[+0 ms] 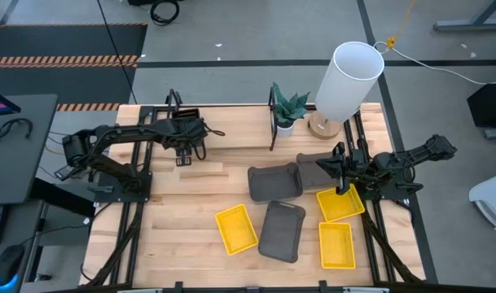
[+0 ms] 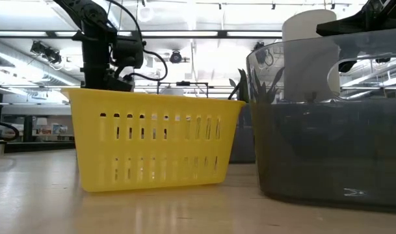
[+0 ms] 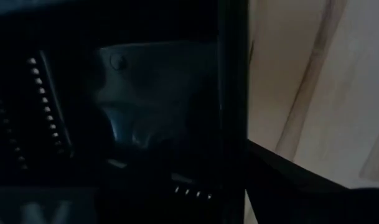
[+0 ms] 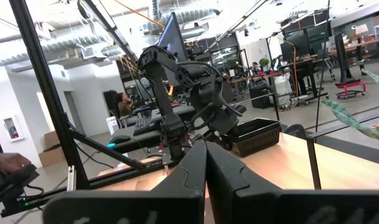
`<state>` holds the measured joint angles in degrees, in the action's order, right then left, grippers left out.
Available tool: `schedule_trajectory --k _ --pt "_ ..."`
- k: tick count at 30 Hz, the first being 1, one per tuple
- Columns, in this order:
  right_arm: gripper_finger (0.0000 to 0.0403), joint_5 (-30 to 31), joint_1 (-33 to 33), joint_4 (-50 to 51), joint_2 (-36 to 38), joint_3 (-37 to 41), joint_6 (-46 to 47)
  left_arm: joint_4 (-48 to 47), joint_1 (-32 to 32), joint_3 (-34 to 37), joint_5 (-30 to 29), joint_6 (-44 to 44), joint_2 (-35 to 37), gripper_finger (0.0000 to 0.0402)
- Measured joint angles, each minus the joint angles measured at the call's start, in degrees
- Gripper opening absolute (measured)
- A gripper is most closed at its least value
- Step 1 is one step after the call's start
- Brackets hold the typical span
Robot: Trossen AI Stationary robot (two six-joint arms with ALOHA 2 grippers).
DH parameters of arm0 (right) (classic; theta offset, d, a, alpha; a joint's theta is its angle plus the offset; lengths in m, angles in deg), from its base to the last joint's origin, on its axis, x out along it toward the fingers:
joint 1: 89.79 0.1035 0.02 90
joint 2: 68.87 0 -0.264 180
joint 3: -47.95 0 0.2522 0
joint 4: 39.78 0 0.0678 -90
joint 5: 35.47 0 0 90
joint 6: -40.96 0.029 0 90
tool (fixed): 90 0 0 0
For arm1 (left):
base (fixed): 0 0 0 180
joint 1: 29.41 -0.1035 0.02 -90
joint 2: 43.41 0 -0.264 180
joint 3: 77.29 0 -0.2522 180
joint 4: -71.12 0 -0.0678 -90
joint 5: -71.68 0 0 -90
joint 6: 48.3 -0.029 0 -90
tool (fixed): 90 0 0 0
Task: Stack baskets on shelf by color
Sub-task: Put the black stacked bins on the shelf, then stack the bottom gray bin on the left gray bin
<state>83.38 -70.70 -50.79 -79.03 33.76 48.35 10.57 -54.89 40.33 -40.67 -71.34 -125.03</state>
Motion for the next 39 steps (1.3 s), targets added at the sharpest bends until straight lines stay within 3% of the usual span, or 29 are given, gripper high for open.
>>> schedule_trajectory --k 7,20,28,39 --pt "0.0012 -0.01 0.00 0.00 0.01 0.00 0.01 0.24 3.69 0.00 -2.71 -0.91 0.00 0.0214" --pt "0.0012 0.00 -0.01 0.00 0.00 0.00 -0.01 -0.57 8.15 -2.20 -3.75 -2.18 2.30 0.0204" --pt "0.0012 -0.01 -0.01 0.00 0.01 0.00 0.00 -0.98 8.90 -2.54 1.47 -3.12 8.60 0.0196" --pt "0.0012 0.01 0.00 0.00 -0.01 0.00 0.01 -1.33 9.33 -2.58 4.27 -1.63 12.87 0.0178"
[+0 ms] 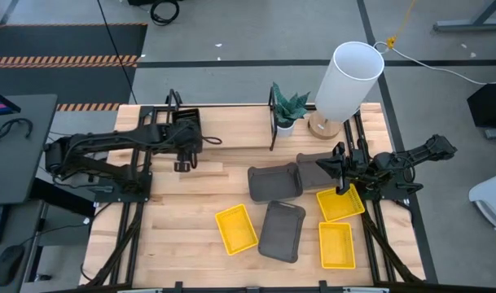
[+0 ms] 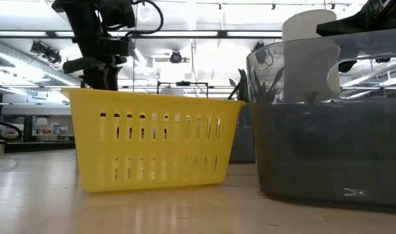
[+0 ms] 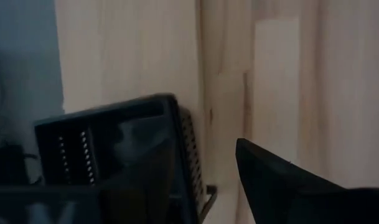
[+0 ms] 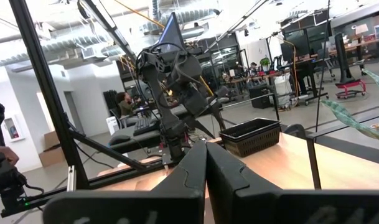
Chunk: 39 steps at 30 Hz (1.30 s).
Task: Stack baskets on shelf by color
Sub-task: Stack the bottom gray bin on the left gray bin
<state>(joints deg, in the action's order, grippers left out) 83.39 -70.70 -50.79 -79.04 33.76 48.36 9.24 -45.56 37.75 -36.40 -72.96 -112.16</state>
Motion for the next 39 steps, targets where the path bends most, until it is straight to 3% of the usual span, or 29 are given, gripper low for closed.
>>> schedule_trajectory --k 7,24,33,39 --pt "0.0012 0.00 -0.01 -0.01 0.02 -0.01 -0.01 5.11 3.26 0.00 12.24 3.41 0.40 0.0159" --pt "0.0012 0.00 0.00 0.01 0.00 -0.02 -0.01 19.89 17.90 0.00 17.19 34.93 -0.07 0.0135" --pt "0.0012 -0.01 0.00 0.00 0.00 -0.02 -0.01 33.61 22.70 0.07 16.41 43.29 -4.95 0.0126" --pt "0.0012 0.00 -0.02 0.02 0.02 -0.02 -0.02 37.53 24.68 -0.02 18.02 45.51 -9.98 0.0125"
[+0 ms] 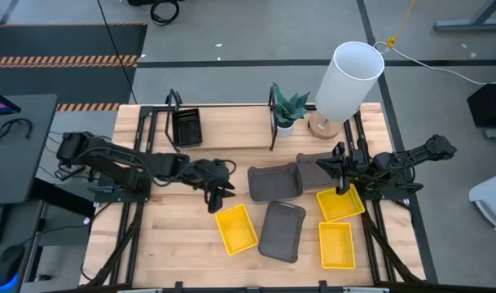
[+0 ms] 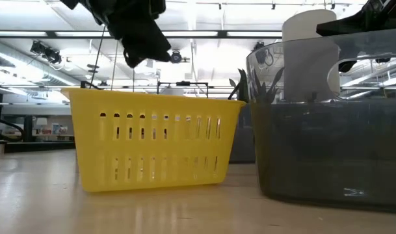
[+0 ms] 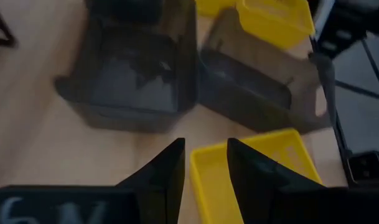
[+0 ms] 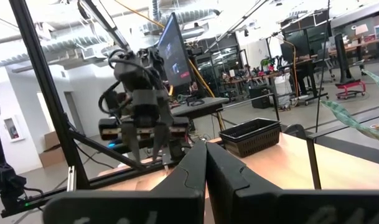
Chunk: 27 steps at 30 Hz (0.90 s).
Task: Stack baskets on shelf by color
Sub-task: Stack the bottom gray bin on the left gray bin
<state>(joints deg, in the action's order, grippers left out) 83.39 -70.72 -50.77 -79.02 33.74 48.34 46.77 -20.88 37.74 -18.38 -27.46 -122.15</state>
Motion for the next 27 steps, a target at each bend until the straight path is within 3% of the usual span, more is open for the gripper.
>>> schedule_trajectory --k 6,12,21,27 --pt "0.0012 -0.01 0.02 -0.04 -0.01 0.00 0.01 -4.53 2.06 -6.07 4.16 0.53 -6.67 0.0125" --pt "0.0012 -0.01 0.02 0.02 -0.02 0.00 0.01 -11.42 5.40 -15.81 4.51 -6.87 -14.01 0.0125" --pt "0.0012 -0.02 0.02 -0.09 -0.02 0.00 0.00 -16.21 8.02 -27.43 4.18 -21.75 -23.48 0.0125" --pt "0.0012 -0.02 0.02 0.03 -0.02 0.00 0.01 -17.44 10.01 -31.70 3.81 -40.96 -25.07 0.0125"
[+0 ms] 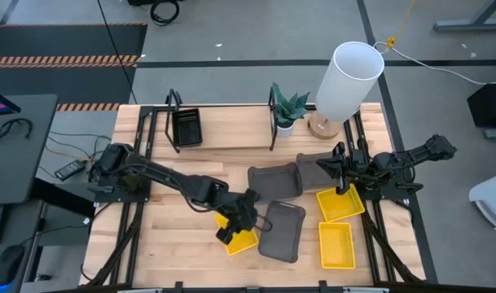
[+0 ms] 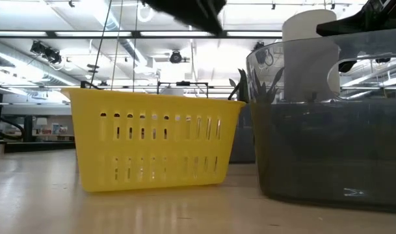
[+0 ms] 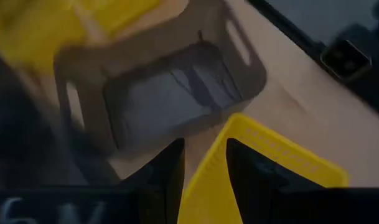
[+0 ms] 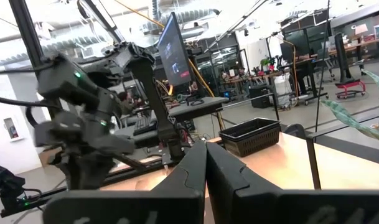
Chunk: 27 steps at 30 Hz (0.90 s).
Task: Stack baskets on shelf by color
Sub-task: Stack the bottom gray bin on the left gray bin
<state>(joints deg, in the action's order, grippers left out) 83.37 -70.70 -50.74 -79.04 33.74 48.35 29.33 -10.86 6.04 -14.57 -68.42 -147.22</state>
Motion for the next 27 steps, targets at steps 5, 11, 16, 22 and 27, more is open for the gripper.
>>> schedule_trajectory --k 5,11,16,22,27 --pt "0.0012 0.00 0.00 -0.13 0.02 0.00 -0.01 -0.61 2.57 -0.93 -4.94 -18.58 -0.07 0.0126" --pt "0.0012 0.00 -0.02 -0.01 0.00 0.00 -0.01 1.69 5.39 -0.94 -13.84 -34.95 -1.67 0.0126" --pt "0.0012 0.00 -0.01 -0.02 0.00 0.00 0.00 1.87 6.23 -4.16 -18.34 -37.97 -5.92 0.0125" --pt "0.0012 0.00 -0.02 -0.05 0.02 0.00 -0.01 -6.74 6.01 -12.92 -18.99 -37.23 -11.80 0.0126" --pt "0.0012 0.00 0.00 0.01 0.00 0.00 -0.01 -13.19 5.59 -18.23 -20.48 -36.70 -14.51 0.0126"
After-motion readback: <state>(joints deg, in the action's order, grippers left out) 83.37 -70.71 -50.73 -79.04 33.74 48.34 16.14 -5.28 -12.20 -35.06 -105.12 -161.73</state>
